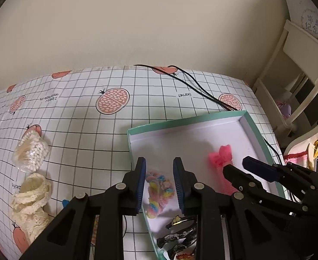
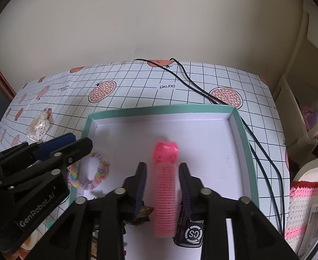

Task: Organize objects
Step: 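Lower the roller and rope ring into the tray and open both tools, then move both tools back toward the colorful block toy and lace cloth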

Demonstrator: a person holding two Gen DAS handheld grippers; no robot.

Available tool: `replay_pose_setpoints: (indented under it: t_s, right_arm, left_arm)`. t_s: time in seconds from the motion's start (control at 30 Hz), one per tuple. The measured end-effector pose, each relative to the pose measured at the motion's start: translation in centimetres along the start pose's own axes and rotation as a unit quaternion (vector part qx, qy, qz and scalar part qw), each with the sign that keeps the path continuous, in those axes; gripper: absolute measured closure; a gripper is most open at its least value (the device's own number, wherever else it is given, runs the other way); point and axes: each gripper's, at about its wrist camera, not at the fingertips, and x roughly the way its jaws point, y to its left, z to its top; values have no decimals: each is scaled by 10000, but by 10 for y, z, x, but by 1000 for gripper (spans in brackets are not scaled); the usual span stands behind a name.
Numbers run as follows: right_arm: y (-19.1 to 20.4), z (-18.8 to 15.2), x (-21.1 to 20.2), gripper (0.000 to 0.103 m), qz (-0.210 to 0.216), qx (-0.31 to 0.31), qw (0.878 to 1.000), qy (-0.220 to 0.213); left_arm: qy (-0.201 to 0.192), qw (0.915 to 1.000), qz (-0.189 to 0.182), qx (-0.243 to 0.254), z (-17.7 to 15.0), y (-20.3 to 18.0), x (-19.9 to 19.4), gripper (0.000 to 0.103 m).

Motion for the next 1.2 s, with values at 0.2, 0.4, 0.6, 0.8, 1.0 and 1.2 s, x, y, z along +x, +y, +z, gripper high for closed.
replay_pose_setpoints:
  t_s: [0.2, 0.4, 0.6, 0.8, 1.0, 1.2]
  right_arm:
    - [3, 1, -8, 64, -21, -83, 9999, -69]
    - [7, 1, -15, 56, -66, -148, 9998, -135]
    - [7, 0, -18, 41, -34, -178, 9997, -188]
    - [7, -2, -20, 29, 17, -167, 9996, -218]
    - [9, -3, -23, 13, 54, -192, 9994, -298]
    - [11, -3, -26, 2, 57, -249, 9990, -354]
  left_arm:
    - [-99, 9998, 62, -173, 2, 10, -8, 67]
    - [-141, 9989, 255, -380, 0, 24, -15, 51]
    - [-123, 9963, 506, -691, -4, 37, -18, 44]
    - [-168, 9946, 666, -780, -6, 41, -20, 29]
    - [-296, 9936, 742, -796, -5, 42, -25, 17]
    - [-358, 9921, 804, -889, -7, 45, -28, 17]
